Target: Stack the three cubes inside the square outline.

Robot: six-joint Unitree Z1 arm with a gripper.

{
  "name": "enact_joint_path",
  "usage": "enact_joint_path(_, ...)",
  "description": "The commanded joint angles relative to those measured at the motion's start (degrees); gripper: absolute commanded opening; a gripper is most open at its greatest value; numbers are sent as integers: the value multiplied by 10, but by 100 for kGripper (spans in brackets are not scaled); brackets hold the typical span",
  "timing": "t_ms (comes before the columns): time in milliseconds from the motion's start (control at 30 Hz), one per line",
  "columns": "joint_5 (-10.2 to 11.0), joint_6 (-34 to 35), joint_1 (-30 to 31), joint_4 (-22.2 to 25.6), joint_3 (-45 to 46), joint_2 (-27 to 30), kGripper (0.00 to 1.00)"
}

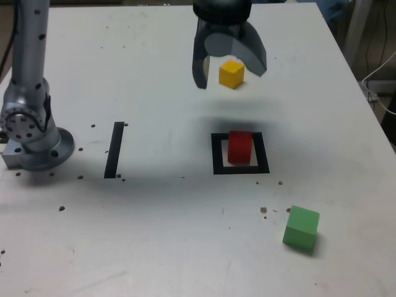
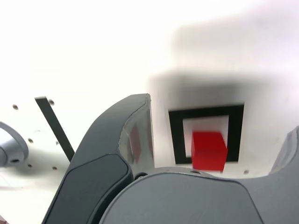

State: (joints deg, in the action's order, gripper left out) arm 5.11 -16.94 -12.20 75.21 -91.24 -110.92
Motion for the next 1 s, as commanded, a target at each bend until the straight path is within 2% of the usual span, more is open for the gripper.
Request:
enact_joint_path(0,6,-20,-19,2,-15,-7,100)
enact_joint_path(267,39,-99,-64,13,-69,-24,100)
enact_joint_path(633,58,-229,-121,17,-74,-47,100)
enact_joint_path(833,72,-280,-134,-3,-81,-64,100)
enact_joint_path(967,72,-299,-136,-20,-78,-85,100)
